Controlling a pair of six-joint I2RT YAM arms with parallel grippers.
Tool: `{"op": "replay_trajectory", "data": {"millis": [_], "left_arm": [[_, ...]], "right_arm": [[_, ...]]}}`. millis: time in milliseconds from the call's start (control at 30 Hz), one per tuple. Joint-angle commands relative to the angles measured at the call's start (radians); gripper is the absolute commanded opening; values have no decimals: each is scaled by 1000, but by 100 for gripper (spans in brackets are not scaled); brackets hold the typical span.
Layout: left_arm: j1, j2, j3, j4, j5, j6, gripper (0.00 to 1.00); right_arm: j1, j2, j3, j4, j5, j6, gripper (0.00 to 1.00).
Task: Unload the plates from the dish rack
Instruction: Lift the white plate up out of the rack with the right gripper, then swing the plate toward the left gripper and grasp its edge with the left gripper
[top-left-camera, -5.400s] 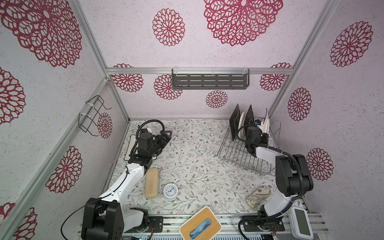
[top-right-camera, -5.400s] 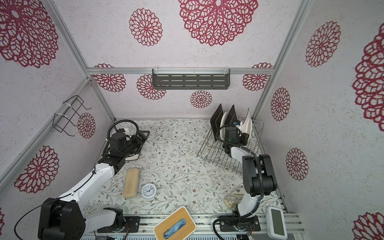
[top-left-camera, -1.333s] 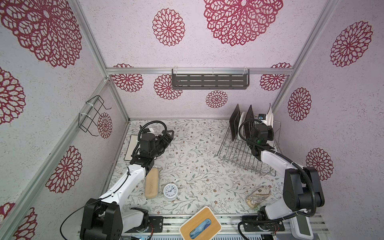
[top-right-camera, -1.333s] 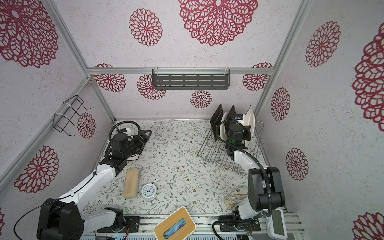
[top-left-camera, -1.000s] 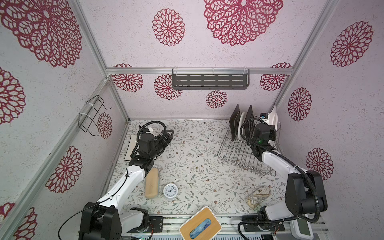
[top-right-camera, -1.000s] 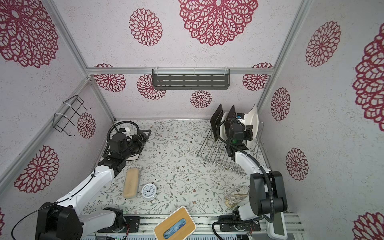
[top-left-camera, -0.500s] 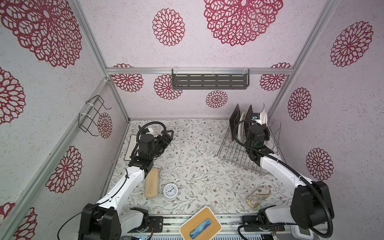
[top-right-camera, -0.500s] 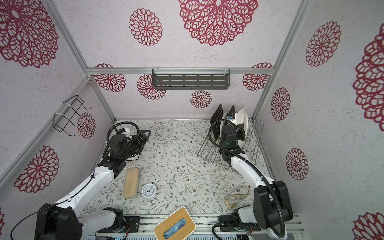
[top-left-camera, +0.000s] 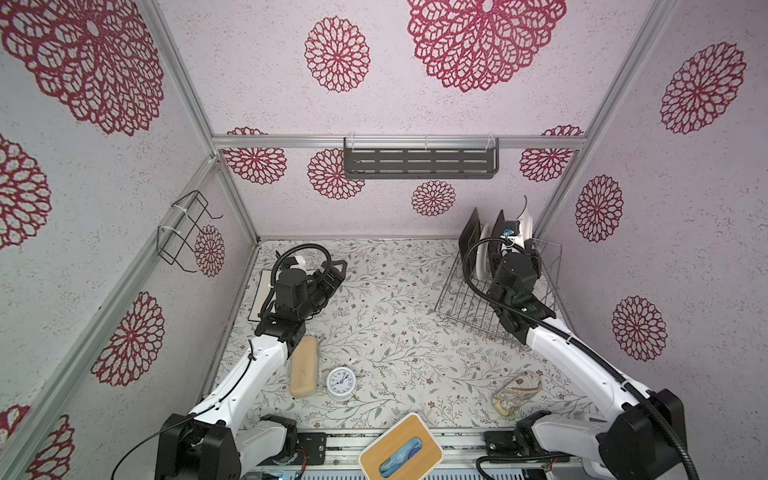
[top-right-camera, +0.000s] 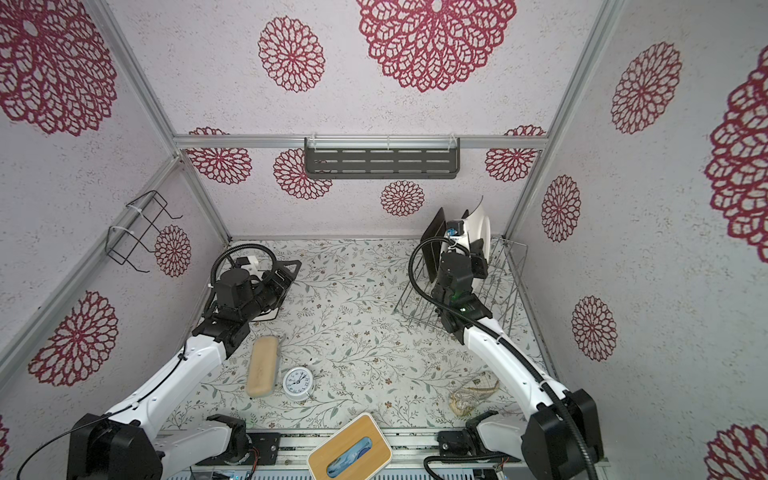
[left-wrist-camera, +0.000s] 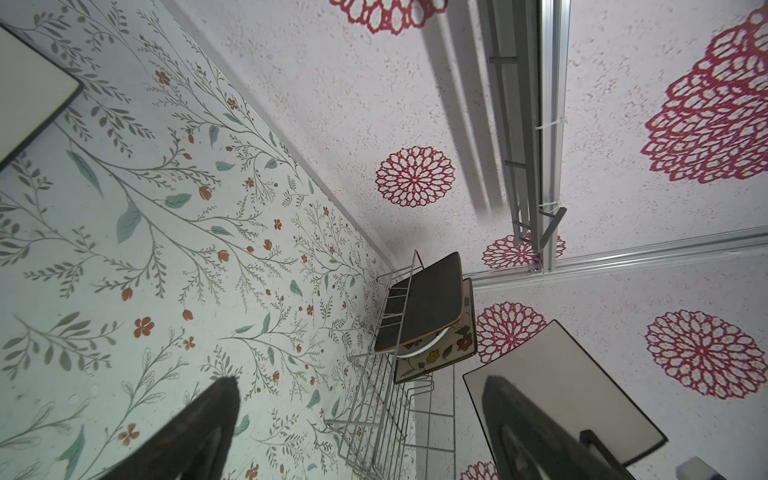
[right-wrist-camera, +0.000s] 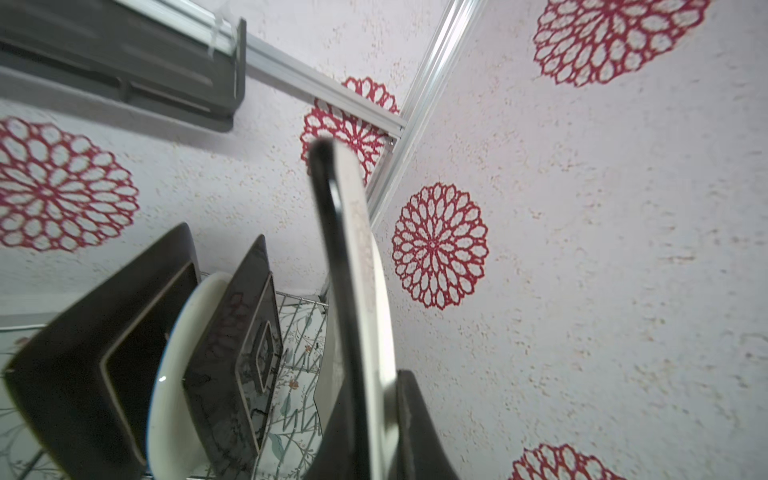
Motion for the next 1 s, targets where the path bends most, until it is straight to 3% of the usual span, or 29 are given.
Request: {"op": "replay_trajectory", "data": {"millis": [0,233,400,567,967], "left_arm": [[-12,-7,15,2,5,15,96],[-16,0,24,3,9,14,96],[-25,8,24,26,9,15,96],[-30,30,17,58,31,10,96],[-52,71,10,133,22,-27,96]], "right_arm": [[58,-109,117,215,19,-16,0],[166,-166,171,201,-29,59,0],[223,-171,235,51,-76,231,0],[277,-168,218,44,-121,337,0],[310,-98,140,137,-372,706,0]]}}
